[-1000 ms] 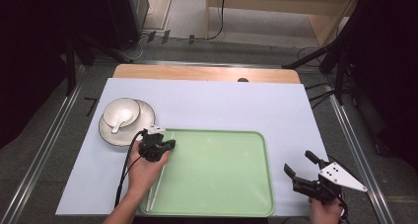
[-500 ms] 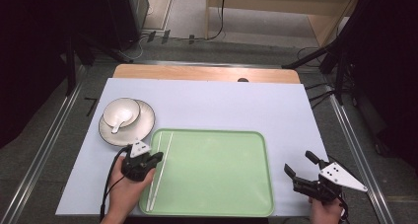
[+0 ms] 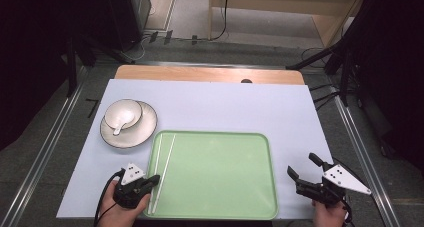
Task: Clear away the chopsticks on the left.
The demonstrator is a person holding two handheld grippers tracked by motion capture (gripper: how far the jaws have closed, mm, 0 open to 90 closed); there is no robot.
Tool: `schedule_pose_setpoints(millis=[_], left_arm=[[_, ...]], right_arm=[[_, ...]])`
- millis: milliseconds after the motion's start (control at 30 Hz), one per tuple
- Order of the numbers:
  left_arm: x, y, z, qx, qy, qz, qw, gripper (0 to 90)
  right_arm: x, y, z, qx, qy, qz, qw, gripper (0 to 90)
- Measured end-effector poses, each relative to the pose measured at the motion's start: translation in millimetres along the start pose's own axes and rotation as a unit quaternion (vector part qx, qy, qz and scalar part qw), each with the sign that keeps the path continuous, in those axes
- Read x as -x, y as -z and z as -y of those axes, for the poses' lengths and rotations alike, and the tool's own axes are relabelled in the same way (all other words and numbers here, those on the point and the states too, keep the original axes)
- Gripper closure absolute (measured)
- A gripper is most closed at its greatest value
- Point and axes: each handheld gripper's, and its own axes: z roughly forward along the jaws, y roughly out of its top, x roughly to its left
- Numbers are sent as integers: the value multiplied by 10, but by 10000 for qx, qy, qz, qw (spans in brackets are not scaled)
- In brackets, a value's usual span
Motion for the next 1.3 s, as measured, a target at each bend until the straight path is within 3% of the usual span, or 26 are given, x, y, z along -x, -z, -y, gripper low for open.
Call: schedule_pose_setpoints(millis=[300, 467, 533, 733, 900, 1033, 1133, 1300], left_arm=[[87, 23, 62, -44, -68, 100, 9999, 900], [53, 29, 52, 13, -42, 82, 10000, 885], [15, 38, 44, 48, -12, 200, 9998, 851], [-68, 102, 19, 446, 65, 472, 9979, 680], [-189, 180, -13, 786, 13, 274, 9965, 473], [-344, 296, -27, 1103, 191, 328, 9932, 327], [-420, 366, -27, 1255, 114, 392, 9913, 141], [-547, 450, -13, 1402, -4, 460, 9891, 25]], right_arm=[[18, 5, 6, -10, 9, 52, 10000, 131], [8, 2, 2, -22, 35, 64, 10000, 131], [3, -2, 3, -45, 22, 60, 10000, 131], [10, -21, 10, -67, 25, 49, 10000, 131], [30, -34, 29, -100, -21, 46, 9999, 131], [42, -22, 33, -103, -8, 79, 9999, 131], [63, -18, 41, -97, -49, 99, 9999, 131], [67, -9, 39, -91, -42, 135, 9999, 131]])
